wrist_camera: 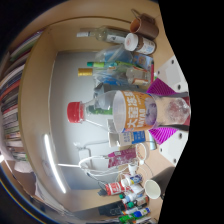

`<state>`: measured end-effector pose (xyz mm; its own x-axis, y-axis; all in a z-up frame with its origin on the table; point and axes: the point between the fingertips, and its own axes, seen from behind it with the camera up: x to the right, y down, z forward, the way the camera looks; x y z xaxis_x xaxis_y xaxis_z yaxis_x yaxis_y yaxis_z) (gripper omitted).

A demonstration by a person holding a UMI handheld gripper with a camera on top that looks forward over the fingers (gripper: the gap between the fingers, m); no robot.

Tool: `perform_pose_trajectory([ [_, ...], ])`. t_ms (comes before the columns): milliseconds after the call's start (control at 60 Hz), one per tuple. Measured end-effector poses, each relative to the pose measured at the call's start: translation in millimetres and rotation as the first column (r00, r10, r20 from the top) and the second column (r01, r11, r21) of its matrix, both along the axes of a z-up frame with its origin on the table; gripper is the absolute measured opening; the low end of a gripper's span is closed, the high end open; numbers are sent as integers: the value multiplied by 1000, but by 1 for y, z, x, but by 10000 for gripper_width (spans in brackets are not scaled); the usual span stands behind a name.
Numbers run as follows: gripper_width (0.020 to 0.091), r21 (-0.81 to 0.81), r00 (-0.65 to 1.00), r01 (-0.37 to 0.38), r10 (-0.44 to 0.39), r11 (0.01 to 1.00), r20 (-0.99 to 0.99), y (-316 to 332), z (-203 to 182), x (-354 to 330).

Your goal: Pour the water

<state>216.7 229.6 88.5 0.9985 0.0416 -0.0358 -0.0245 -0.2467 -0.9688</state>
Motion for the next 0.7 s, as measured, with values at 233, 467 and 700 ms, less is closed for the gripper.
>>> perform_pose_trajectory([
  [233, 407, 47, 1000, 9, -9, 999, 3, -5, -16, 0],
  [467, 516, -4, 999, 16, -16, 1000, 30, -6, -20, 1],
  [700, 842, -167, 999, -34, 28, 985, -35, -48, -19, -10],
])
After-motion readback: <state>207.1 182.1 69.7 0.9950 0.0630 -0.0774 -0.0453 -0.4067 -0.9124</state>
